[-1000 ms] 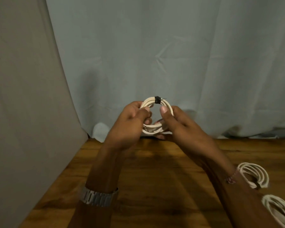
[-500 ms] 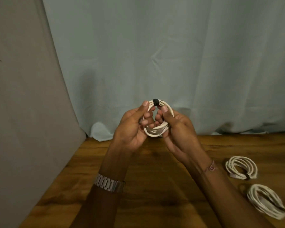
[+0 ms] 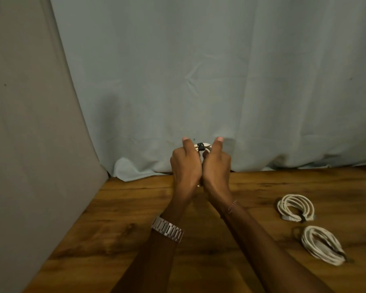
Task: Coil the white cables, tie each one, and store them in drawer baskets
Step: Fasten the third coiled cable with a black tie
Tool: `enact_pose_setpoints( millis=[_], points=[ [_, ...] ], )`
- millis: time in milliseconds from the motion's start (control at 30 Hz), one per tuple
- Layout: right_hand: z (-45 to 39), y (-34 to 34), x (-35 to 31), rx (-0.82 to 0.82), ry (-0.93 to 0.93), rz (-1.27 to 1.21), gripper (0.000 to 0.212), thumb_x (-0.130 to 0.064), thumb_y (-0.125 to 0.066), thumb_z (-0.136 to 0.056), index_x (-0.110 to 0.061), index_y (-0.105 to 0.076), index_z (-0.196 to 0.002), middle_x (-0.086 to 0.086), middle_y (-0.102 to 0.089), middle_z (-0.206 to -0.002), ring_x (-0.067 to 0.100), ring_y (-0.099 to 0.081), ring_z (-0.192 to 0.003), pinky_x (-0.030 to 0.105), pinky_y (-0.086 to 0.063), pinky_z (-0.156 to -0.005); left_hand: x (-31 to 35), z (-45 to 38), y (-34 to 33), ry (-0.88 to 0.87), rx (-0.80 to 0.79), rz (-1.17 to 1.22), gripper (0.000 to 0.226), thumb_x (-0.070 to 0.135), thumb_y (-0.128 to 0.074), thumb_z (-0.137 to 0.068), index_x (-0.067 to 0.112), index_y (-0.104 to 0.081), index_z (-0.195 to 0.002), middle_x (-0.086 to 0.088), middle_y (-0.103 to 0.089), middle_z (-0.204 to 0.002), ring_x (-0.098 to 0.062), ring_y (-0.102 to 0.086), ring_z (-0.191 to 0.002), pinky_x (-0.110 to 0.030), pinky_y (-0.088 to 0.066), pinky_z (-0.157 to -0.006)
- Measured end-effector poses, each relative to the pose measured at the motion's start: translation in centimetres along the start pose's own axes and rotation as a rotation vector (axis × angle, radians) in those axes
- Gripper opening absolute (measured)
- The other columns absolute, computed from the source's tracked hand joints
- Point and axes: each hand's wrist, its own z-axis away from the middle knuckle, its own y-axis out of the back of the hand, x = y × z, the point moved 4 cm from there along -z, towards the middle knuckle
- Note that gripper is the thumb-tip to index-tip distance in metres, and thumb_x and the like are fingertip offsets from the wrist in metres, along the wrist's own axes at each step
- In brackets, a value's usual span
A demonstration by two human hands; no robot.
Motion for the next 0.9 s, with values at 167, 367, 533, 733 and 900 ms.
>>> enact_pose_setpoints(
  millis=[167, 367, 533, 733, 900],
  points=[
    [-1.1, 1.1, -0.4, 0.039, 0.075, 0.051, 0.058, -0.027, -0.029, -0.107, -0.013, -0.055, -0.057, 0.004, -0.061, -0.058, 0.019, -0.053, -0.056, 0.031, -0.04, -0.055, 0.3, 0.1, -1.0, -0.091, -0.007, -0.065, 0.055, 0.023, -0.027, -0.108, 0.013, -0.05, -0.059, -0.02, -0.068, -0.079, -0.04, -0.064, -0.088, -0.043, -0.045, -0.075],
    [-1.7, 2.5, 0.4, -0.012, 0.06, 0.034, 0.063, -0.041, -0.025, -0.109, -0.017, -0.055, -0.059, -0.002, -0.058, -0.055, 0.019, -0.055, -0.058, 0.034, -0.042, -0.06, -0.8, -0.1, -2.8, -0.119, -0.114, -0.073, 0.058, 0.033, -0.027, -0.109, 0.014, -0.049, -0.059, -0.012, -0.062, -0.065, -0.029, -0.055, -0.066, -0.039, -0.043, -0.067],
    [-1.6, 4.8, 1.0, -0.211, -0.023, -0.015, 0.054, -0.049, -0.025, -0.109, -0.013, -0.062, -0.093, -0.004, -0.054, -0.056, 0.013, -0.055, -0.052, 0.028, -0.047, -0.054, -2.8, -0.1, -4.2, 0.321, -0.273, 0.324, 0.064, 0.055, -0.03, -0.106, 0.012, -0.053, -0.065, 0.002, -0.043, -0.045, -0.011, -0.041, -0.036, -0.017, -0.033, -0.037],
    [-1.7, 9.0, 1.1, -0.208, 0.067, 0.094, 0.022, -0.018, -0.046, -0.105, -0.013, -0.061, -0.121, 0.004, -0.072, -0.097, 0.019, -0.07, -0.089, 0.044, -0.06, -0.088, -2.6, 1.3, -5.9, 0.438, -0.422, 0.607, 0.038, 0.027, -0.037, -0.102, 0.004, -0.059, -0.08, 0.0, -0.04, -0.047, -0.01, -0.036, -0.036, -0.019, -0.034, -0.04],
    [-1.7, 12.6, 1.5, -0.156, 0.042, 0.046, 0.021, -0.018, -0.068, -0.096, -0.018, -0.075, -0.116, 0.016, -0.077, -0.097, 0.024, -0.074, -0.087, 0.041, -0.063, -0.082, -3.0, 2.4, -6.8, 0.364, -0.492, 0.585, 0.022, 0.009, -0.04, -0.098, 0.001, -0.058, -0.089, -0.011, -0.053, -0.068, -0.019, -0.053, -0.058, -0.032, -0.051, -0.059]
  ],
)
